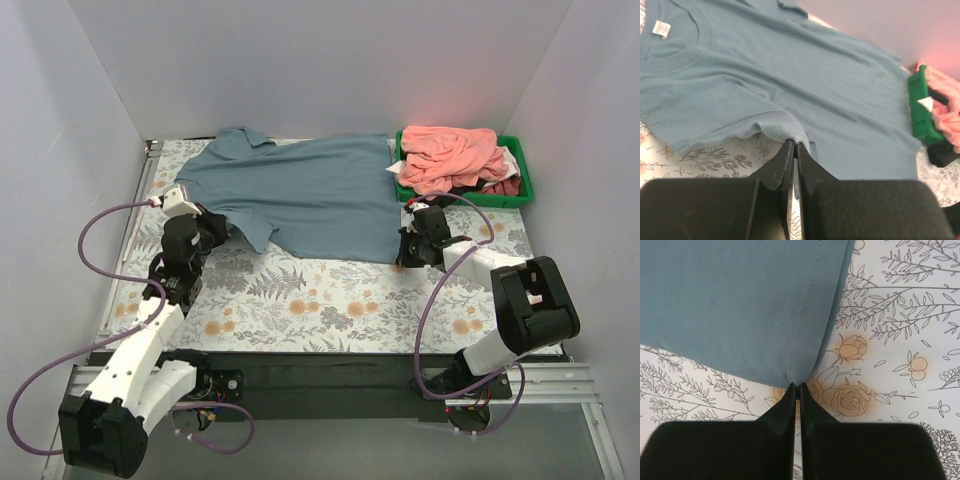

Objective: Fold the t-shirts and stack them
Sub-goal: Flatten the tshirt out, then fold the tshirt

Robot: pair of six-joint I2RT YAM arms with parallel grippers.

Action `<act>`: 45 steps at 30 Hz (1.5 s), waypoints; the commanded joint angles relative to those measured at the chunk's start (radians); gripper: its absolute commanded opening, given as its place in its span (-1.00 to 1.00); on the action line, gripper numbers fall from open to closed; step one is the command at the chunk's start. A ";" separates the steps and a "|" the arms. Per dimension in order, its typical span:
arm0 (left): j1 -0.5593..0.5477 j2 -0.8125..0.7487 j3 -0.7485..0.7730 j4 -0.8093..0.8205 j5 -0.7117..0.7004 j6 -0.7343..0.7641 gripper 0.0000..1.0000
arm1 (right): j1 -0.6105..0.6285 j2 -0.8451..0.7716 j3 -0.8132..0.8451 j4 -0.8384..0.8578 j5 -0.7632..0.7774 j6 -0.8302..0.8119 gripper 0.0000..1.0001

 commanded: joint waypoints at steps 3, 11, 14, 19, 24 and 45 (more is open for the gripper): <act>-0.035 -0.095 0.012 -0.045 -0.075 -0.026 -1.00 | 0.001 -0.062 -0.033 -0.111 -0.036 -0.004 -0.97; -0.064 -0.202 0.001 -0.132 -0.098 -0.069 -1.00 | 0.009 -0.160 -0.076 -0.182 -0.045 0.000 -0.97; -0.076 -0.236 -0.003 -0.169 -0.109 -0.087 -1.00 | 0.015 -0.191 -0.100 -0.193 -0.047 0.003 -0.97; -0.093 -0.321 -0.013 -0.221 -0.126 -0.113 -1.00 | 0.021 -0.257 -0.139 -0.216 -0.048 0.010 -0.97; -0.104 -0.325 -0.022 -0.215 -0.131 -0.115 -1.00 | 0.023 -0.305 -0.142 -0.239 -0.039 0.011 -0.97; -0.106 -0.230 0.056 -0.150 -0.143 -0.038 -1.00 | 0.020 -0.199 0.036 -0.268 -0.022 0.002 -0.97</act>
